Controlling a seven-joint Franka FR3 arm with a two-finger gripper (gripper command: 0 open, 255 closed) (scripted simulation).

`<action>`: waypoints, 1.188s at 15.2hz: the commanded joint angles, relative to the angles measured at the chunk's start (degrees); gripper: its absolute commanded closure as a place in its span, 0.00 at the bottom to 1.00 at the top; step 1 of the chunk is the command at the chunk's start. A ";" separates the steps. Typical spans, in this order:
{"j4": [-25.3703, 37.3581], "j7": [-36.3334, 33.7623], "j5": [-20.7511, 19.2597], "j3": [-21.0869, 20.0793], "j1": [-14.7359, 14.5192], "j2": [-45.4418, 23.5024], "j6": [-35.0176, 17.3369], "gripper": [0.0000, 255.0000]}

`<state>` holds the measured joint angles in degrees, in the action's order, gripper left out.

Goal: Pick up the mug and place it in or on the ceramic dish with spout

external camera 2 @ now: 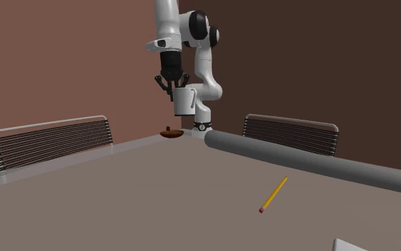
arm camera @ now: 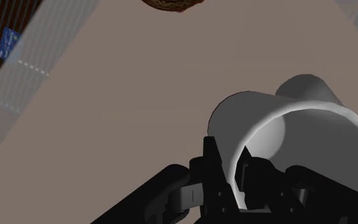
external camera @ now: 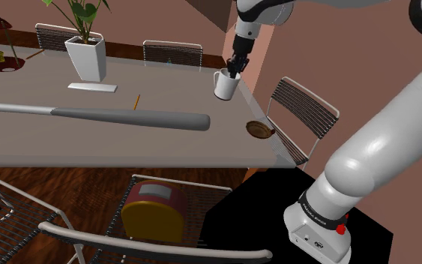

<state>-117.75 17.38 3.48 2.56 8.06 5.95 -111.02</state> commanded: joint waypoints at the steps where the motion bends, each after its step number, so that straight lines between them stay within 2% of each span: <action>1: -3.97 1.65 -0.33 0.93 0.82 3.79 -0.07 1.00; 12: -19.68 10.81 -4.93 7.34 6.36 22.45 3.16 1.00; 18: -23.08 11.16 -5.07 7.70 6.50 21.87 -0.82 1.00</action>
<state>-140.26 28.44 -1.55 10.16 14.52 27.93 -111.13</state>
